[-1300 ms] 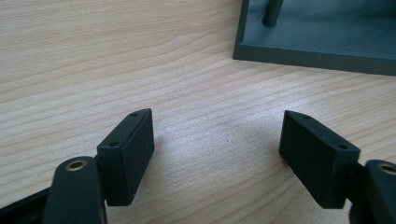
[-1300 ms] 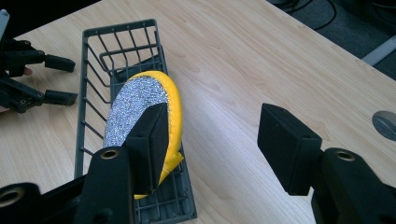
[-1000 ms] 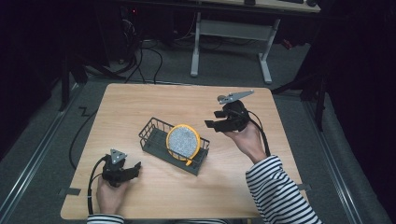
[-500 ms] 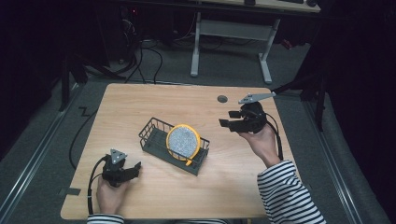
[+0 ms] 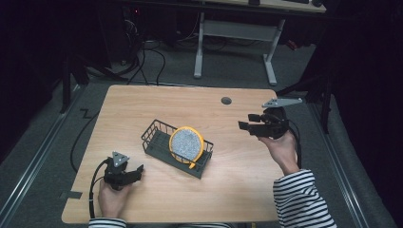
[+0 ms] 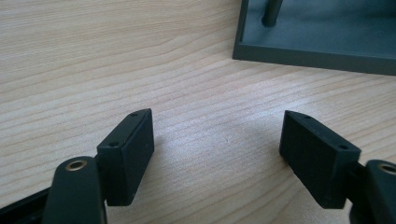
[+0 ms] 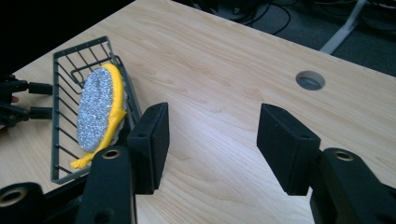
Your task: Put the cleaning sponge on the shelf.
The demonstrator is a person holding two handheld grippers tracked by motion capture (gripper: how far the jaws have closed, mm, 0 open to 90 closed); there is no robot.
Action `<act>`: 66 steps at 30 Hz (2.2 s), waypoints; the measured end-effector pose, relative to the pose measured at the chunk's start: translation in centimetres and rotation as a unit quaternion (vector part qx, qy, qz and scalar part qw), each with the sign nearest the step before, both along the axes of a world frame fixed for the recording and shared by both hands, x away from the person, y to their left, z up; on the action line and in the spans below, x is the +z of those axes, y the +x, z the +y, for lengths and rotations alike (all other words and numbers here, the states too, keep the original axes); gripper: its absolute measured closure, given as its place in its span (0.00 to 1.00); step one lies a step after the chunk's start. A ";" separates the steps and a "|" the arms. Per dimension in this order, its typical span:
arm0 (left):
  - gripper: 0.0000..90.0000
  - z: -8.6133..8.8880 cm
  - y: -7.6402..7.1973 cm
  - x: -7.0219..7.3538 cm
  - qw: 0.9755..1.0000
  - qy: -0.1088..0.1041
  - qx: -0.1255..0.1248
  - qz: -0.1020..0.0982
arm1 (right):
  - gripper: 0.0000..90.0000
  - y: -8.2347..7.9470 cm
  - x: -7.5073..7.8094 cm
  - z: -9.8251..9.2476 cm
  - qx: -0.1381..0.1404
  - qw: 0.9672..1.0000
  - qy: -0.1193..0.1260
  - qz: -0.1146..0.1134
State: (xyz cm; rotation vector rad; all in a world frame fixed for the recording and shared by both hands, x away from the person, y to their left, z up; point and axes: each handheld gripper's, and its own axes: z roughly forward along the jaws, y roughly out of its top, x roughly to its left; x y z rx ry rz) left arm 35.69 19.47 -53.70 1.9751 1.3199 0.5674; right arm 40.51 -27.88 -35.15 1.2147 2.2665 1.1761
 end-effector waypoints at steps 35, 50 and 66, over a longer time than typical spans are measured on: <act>0.30 0.0 0.0 0.0 1.000 0.000 0.001 0.000 | 0.51 -5.3 -2.9 -5.6 -0.058 0.998 0.034 -0.011; 0.30 0.0 0.0 0.0 1.000 0.000 0.000 0.000 | 0.52 -6.7 -6.8 -6.5 -0.074 0.995 0.060 0.005; 0.30 0.0 0.0 0.0 1.000 0.000 0.001 0.000 | 0.52 -6.6 -12.7 -5.5 -0.093 0.993 0.064 0.037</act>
